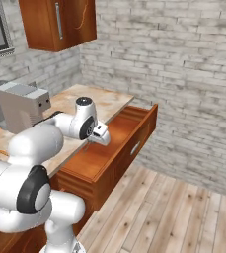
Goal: Organize the utensils by type. Pick up the wooden spoons from the counter and place them in the open cabinet. Then pick up the metallic utensils from the counter and place them in the open drawer.
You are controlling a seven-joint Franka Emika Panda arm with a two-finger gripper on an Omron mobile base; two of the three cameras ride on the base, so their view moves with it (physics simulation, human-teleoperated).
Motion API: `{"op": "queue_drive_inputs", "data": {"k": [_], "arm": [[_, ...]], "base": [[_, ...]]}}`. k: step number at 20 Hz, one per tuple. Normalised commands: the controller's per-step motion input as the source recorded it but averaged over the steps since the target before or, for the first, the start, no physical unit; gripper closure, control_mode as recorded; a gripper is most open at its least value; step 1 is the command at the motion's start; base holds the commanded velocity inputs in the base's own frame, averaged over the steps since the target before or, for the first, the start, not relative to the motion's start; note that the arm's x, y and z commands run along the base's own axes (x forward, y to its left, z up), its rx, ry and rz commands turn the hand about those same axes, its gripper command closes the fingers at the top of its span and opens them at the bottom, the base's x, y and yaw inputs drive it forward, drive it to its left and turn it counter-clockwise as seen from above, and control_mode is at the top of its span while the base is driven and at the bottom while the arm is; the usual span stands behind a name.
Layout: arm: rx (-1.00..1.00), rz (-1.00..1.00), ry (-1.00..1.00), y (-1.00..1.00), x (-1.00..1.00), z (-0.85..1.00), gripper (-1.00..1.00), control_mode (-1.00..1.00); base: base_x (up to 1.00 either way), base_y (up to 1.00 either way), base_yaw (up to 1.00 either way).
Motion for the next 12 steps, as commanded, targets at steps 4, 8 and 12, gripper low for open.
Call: {"op": "queue_drive_inputs", "data": {"k": [4, 8, 12], "arm": [[0.00, 0.00, 0.07, 0.00, 0.02, -0.24, 1.00, -1.00], [0.00, 0.00, 0.16, 0.00, 0.08, -0.29, 1.00, -1.00], [0.00, 0.00, 0.18, -0.03, 0.08, -0.21, 1.00, -1.00]], "base": [[0.00, 0.00, 0.00], [0.00, 0.00, 0.00], [0.00, 0.00, 0.00]]}}
